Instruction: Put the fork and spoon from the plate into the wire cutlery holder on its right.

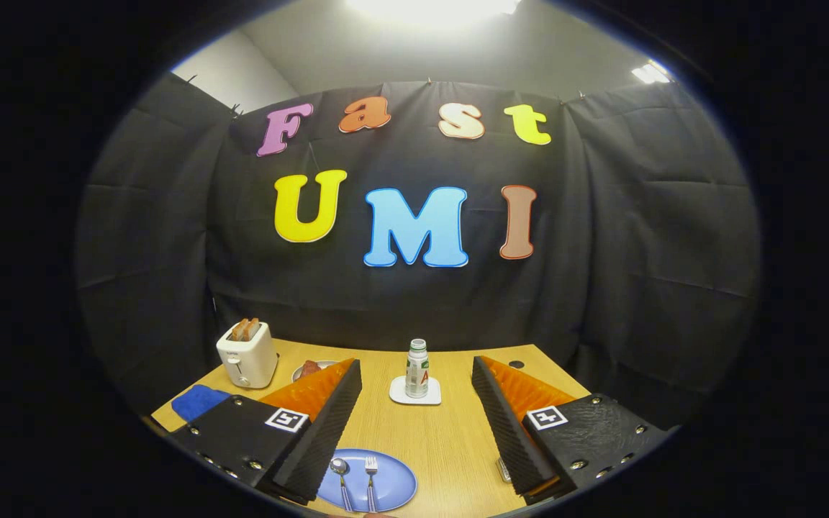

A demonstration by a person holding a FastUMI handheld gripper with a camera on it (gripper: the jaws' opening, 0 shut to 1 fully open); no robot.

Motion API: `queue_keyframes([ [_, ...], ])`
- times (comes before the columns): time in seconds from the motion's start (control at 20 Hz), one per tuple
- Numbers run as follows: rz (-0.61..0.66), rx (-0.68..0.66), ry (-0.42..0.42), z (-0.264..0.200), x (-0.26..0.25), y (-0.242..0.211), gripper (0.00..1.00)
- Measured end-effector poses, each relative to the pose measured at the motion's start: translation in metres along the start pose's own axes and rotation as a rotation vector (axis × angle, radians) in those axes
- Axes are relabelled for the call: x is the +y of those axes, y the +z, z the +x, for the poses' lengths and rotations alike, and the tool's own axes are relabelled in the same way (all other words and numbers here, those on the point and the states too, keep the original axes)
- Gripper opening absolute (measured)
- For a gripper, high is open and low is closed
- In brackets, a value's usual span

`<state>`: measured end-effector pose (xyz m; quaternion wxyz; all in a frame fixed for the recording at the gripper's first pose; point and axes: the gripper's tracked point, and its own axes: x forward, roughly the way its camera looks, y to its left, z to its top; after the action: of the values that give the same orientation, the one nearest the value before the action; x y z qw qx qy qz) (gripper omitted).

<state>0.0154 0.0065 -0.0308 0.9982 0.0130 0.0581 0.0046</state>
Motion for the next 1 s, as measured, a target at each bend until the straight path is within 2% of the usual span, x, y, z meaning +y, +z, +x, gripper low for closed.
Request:
queue_keyframes([
  [0.25, -0.056, 0.091, -0.001, 0.010, 0.001, -0.035, 0.95],
  [0.65, -0.117, 0.198, 0.072, 0.017, 0.027, -0.078, 0.95],
  [1.0, -0.178, 0.379, 0.128, 0.016, 0.041, -0.142, 0.95],
])
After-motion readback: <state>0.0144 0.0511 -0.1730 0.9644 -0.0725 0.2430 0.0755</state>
